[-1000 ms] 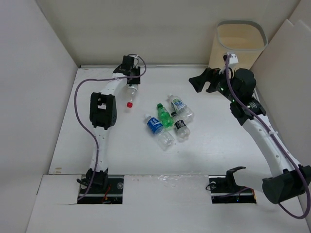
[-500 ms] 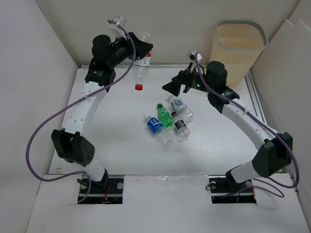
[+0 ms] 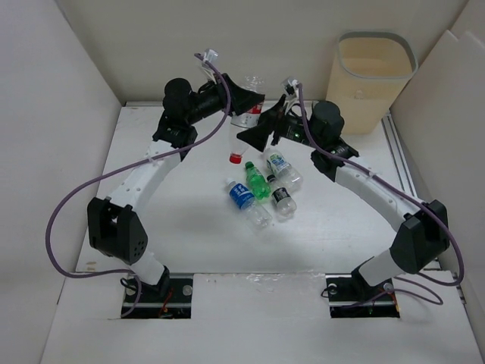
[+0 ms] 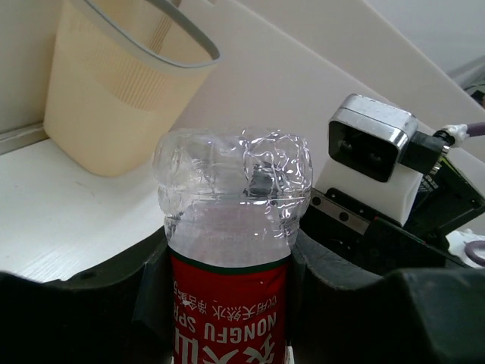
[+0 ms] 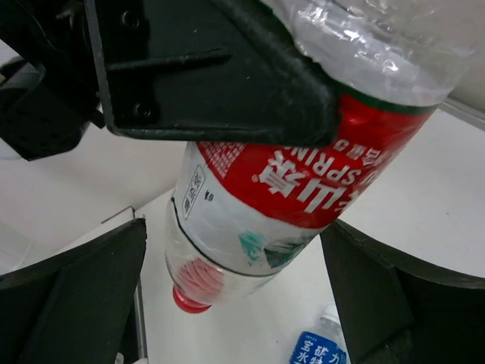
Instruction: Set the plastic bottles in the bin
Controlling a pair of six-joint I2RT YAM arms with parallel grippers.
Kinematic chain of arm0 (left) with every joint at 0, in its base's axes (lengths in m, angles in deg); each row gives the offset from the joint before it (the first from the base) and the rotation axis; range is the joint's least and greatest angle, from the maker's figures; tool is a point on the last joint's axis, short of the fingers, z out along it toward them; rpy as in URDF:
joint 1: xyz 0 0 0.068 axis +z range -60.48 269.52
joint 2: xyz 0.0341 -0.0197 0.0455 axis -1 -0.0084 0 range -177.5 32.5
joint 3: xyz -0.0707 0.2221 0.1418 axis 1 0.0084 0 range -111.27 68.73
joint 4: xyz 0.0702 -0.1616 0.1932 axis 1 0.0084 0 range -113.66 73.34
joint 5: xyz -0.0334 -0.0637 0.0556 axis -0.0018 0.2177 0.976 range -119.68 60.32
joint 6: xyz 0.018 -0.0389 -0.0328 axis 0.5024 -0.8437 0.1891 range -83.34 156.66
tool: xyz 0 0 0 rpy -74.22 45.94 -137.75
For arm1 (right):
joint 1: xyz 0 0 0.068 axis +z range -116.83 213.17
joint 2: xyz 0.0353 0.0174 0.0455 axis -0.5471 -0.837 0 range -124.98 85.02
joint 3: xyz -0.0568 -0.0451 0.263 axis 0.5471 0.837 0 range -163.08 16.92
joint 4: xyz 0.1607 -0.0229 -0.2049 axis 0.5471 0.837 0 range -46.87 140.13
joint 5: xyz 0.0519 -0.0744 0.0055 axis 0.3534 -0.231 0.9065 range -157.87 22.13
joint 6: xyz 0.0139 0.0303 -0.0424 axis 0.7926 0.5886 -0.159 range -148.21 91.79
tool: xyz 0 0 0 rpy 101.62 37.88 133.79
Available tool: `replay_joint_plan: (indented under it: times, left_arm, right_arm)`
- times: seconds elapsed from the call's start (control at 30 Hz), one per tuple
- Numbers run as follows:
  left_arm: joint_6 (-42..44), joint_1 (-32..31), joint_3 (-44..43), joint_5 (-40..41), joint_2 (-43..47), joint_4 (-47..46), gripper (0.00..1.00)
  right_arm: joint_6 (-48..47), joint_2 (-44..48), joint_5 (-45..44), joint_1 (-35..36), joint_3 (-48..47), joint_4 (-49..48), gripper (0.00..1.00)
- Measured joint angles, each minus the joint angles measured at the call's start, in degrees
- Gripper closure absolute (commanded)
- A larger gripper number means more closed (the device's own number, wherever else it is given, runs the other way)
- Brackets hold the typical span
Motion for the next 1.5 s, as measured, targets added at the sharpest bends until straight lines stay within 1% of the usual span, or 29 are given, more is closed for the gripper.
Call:
replay_joint_plan:
  times: [0.1,0.13,0.2,0.23,0.27,0.3,0.33,0.37,0.4,0.43,0.5,0.57,0.6,0.67,0.73,0.83,0.9,1.0,1.1,1.2,1.3,1.4,1.43,1.47,1.5]
  left_arm:
    - [-3.1,0.0,1.6,-1.5,0.0,-4.2,1.00]
    - [-4.3,0.0,2.5,-2.1,0.2,-6.3,1.00]
    - [-7.2,0.0,4.3,-3.2,0.3,-10.5,1.00]
    - [-8.5,0.0,5.0,-3.7,0.3,-12.3,1.00]
    - [-9.3,0.0,5.6,-4.2,0.3,-14.0,1.00]
    - [-10.2,0.3,6.0,-4.9,0.2,-15.3,0.84]
    - [-10.7,0.8,6.3,-6.1,0.2,-16.9,0.66]
    - [-10.8,1.0,6.5,-6.6,0.2,-18.1,0.40]
    - [-11.9,1.0,6.7,-7.2,0.2,-19.2,0.02]
    - [-12.9,0.9,6.7,-6.6,0.2,-19.8,0.00]
    - [-14.4,0.9,6.7,-6.0,0.3,-20.4,0.00]
    - [-14.1,1.2,6.4,-4.8,0.5,-19.0,0.00]
    - [-13.1,1.7,5.6,-3.3,0.6,-16.6,0.00]
    - [-10.4,2.6,3.9,2.3,1.5,-9.1,0.00]
    - [-7.1,3.2,2.4,10.3,3.5,-1.8,0.00]
    - [-3.2,3.5,2.0,19.8,8.2,6.3,0.00]
    - [-1.6,3.4,2.9,23.7,11.5,9.0,0.00]
    - [-0.2,2.8,6.9,28.7,17.0,11.5,0.00]
    - [0.5,1.7,12.2,31.5,21.2,12.5,0.00]
    - [0.6,1.1,18.2,32.2,24.4,12.7,0.00]
    - [0.7,1.1,23.0,32.0,26.9,12.6,0.00]
    - [0.8,1.1,25.7,32.0,28.1,12.2,0.00]
    - [0.8,1.1,26.3,32.0,28.2,11.9,0.00]
    - [0.7,1.1,26.8,31.9,28.3,11.7,0.00]
    - [0.5,1.1,27.2,31.9,28.3,11.5,0.00]
  right_arm:
    - [1.2,-0.3,-0.9,0.3,0.1,-2.8,0.00]
    - [1.7,-0.7,-1.2,0.4,-0.1,-3.7,0.09]
    - [2.7,-2.0,-1.8,0.9,-0.6,-5.6,0.21]
    - [3.7,-2.9,-1.8,1.2,-0.8,-6.9,0.30]
    - [4.7,-3.6,-1.6,1.3,-0.9,-8.1,0.65]
    - [5.8,-4.3,-1.4,1.5,-0.9,-9.3,0.80]
    - [8.4,-5.0,-1.2,1.5,-0.9,-10.5,0.98]
    - [9.0,-5.4,-0.9,1.4,-0.9,-11.4,1.00]
    - [9.8,-5.5,-0.7,1.4,-0.9,-12.3,1.00]
    - [10.0,-5.6,-0.9,1.3,-0.9,-12.7,1.00]
    - [9.7,-5.7,-0.8,0.6,-0.9,-12.1,1.00]
    - [8.9,-5.6,-0.6,-1.3,-1.2,-10.4,1.00]
    - [8.4,-5.6,-0.7,-2.8,-1.8,-9.1,1.00]
    - [7.6,-5.9,-1.6,-7.6,-5.1,-4.2,1.00]
    - [7.1,-7.2,-3.1,-14.0,-10.4,-0.1,1.00]
    - [6.7,-11.6,-6.5,-24.2,-22.0,5.6,1.00]
    - [7.1,-15.2,-8.7,-29.6,-29.2,7.7,1.00]
    - [8.8,-20.9,-11.2,-35.7,-38.2,9.8,1.00]
    - [10.4,-28.4,-13.1,-39.3,-47.6,12.3,1.00]
    - [11.1,-33.4,-15.3,-40.7,-52.4,14.3,1.00]
    - [11.6,-35.5,-19.8,-41.2,-53.5,16.6,1.00]
    - [11.6,-36.0,-25.6,-41.2,-54.7,17.9,1.00]
    - [11.0,-36.0,-27.7,-41.0,-55.1,18.2,0.92]
    - [10.3,-36.0,-29.9,-40.8,-55.6,18.6,0.79]
    - [9.6,-36.0,-31.6,-40.7,-56.0,19.3,0.59]
